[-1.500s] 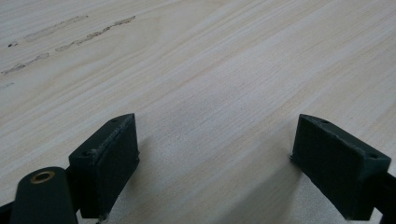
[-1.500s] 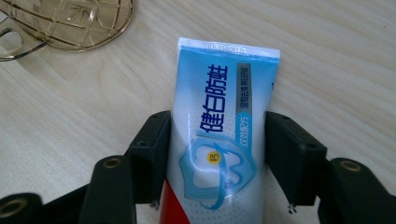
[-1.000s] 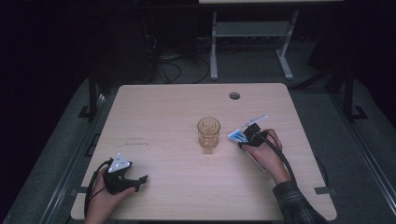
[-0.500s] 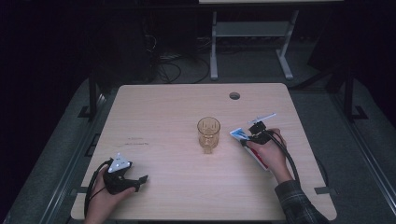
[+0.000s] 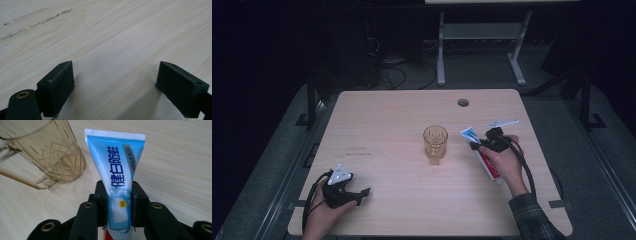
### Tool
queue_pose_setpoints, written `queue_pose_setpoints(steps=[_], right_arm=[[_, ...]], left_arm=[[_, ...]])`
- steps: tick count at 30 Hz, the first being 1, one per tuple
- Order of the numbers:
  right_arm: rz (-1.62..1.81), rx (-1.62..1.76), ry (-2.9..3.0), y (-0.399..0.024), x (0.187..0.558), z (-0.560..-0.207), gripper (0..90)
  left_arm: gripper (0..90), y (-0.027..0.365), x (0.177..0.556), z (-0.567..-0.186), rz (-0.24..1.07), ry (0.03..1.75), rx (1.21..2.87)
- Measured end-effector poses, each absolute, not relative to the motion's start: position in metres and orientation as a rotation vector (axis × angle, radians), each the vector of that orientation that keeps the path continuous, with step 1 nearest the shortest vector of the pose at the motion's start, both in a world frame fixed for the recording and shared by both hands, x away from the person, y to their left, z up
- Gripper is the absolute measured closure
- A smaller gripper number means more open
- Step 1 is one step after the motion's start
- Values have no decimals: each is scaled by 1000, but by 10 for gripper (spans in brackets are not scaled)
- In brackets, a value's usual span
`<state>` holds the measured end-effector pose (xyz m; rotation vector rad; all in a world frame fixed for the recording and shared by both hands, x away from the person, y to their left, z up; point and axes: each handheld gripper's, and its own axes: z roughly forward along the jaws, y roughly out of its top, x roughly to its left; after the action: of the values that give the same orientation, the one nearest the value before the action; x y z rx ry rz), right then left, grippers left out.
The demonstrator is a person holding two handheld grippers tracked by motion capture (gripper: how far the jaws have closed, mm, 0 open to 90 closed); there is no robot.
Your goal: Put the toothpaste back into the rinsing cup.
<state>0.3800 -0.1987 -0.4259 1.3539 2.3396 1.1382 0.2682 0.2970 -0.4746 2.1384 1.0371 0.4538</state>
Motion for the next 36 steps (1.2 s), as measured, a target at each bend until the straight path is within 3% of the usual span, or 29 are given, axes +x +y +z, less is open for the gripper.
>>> queue_pose_setpoints(steps=[36], right_arm=[[1536,1235,2153,-222,360,-376,717]], left_arm=[[134,297,268,-475,453,1034,2139]])
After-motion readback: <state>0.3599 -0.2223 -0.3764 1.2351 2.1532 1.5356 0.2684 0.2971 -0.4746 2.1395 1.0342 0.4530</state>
